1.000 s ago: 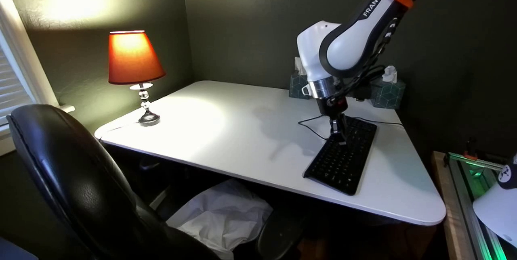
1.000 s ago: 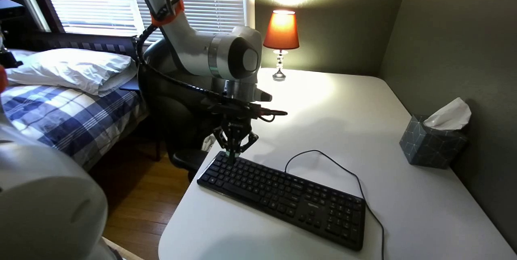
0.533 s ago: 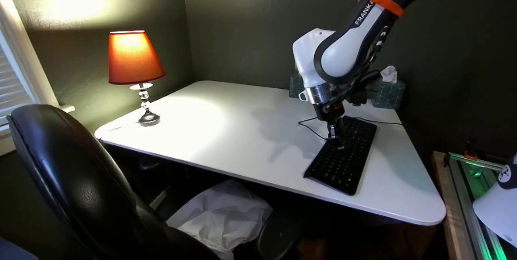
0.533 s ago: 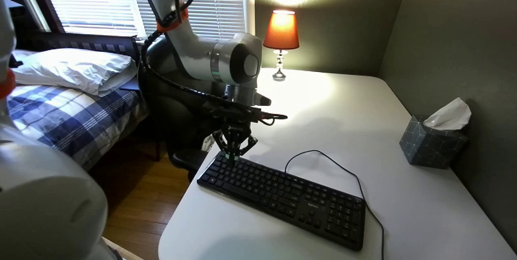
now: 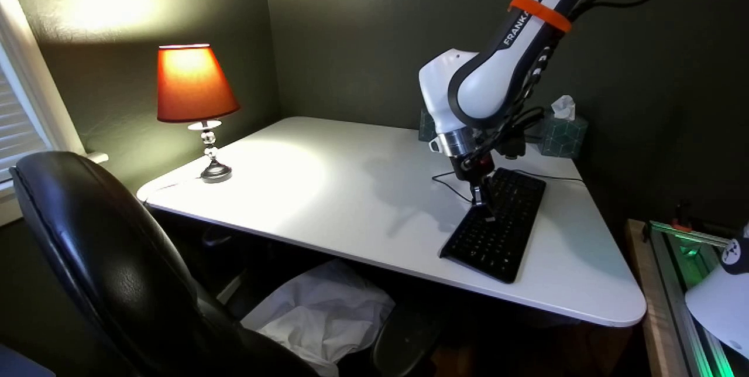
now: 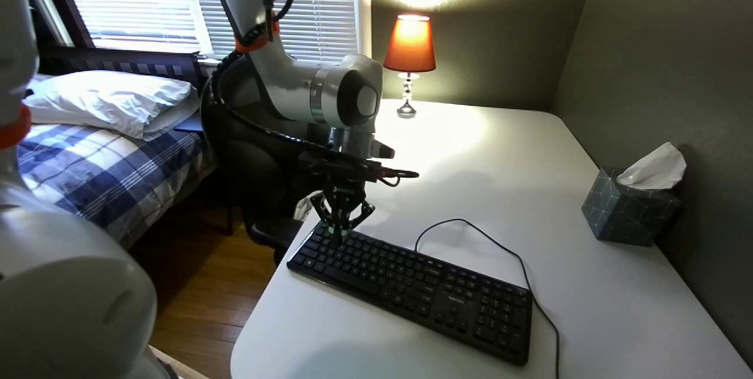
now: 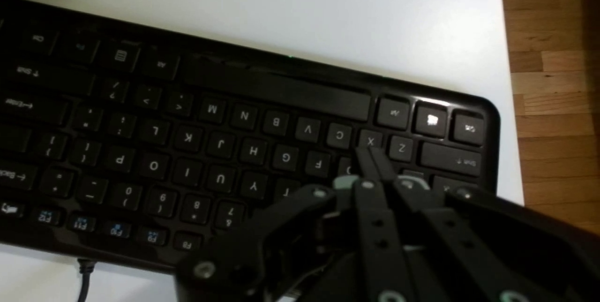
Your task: Press a button on the left side of the keyboard
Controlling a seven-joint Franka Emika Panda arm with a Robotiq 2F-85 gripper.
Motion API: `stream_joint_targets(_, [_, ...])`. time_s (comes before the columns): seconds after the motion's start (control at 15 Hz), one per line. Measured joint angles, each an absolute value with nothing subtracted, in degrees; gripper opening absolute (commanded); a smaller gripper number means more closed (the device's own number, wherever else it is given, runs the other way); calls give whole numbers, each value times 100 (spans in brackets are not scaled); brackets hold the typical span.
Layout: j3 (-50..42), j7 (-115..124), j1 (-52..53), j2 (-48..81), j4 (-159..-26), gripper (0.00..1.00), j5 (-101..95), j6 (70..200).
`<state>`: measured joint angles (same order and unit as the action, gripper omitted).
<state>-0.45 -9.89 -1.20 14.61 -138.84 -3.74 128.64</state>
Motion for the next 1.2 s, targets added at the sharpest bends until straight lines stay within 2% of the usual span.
stream_joint_targets(1.2, [-33,-1051,-146,1934,-13552,0,-303,12865])
